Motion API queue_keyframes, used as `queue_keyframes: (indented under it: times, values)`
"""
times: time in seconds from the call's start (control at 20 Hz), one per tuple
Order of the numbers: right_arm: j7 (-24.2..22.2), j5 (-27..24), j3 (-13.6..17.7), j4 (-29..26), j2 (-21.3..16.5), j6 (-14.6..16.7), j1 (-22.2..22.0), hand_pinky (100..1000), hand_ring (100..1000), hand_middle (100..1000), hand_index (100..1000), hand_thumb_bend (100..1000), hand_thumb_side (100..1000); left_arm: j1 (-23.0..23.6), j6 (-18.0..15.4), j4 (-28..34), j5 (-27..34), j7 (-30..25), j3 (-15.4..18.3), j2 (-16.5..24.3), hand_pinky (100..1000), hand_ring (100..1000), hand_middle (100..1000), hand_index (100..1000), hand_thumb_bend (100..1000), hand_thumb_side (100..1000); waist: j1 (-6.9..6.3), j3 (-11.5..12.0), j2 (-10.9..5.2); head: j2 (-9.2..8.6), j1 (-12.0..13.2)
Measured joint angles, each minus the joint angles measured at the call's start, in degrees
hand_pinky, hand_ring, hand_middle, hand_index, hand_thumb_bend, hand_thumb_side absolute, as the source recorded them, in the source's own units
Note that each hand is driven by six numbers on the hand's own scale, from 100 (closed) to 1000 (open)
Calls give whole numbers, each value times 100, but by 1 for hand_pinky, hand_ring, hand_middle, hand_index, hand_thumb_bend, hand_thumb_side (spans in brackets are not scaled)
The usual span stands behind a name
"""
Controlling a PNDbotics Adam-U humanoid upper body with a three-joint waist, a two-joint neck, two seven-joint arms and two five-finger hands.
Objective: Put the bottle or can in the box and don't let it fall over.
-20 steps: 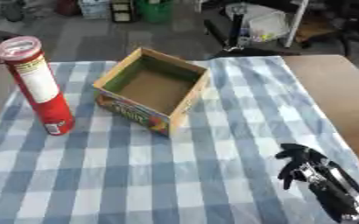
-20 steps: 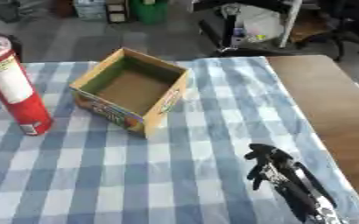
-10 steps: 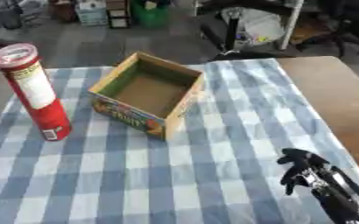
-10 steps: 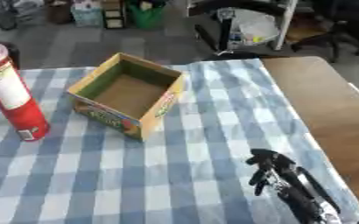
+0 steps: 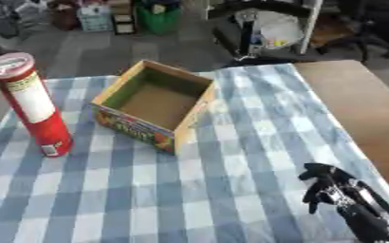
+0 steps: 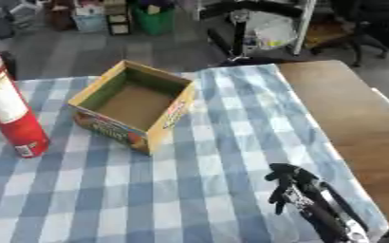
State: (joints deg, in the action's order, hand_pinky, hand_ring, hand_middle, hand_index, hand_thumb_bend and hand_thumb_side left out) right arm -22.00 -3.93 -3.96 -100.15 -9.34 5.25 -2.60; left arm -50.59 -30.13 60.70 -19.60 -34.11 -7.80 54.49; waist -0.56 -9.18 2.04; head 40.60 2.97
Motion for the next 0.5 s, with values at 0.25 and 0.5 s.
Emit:
queue_keyframes:
  times: [0.25, 0.5]
  values:
    - [-9, -22, -4, 1, -1, -7, 3, 369, 494, 664, 811, 100, 607, -177, -9, -447, -364, 9, 25, -245, 818, 892, 888, 930, 682, 659, 0, -24, 0, 0, 8]
    - [-29, -25, -33, 2, -1, -9, 5, 370, 495, 664, 811, 100, 607, -294, 24, -809, -643, -24, 99, -408, 779, 874, 874, 922, 681, 665, 1, -34, 0, 0, 37]
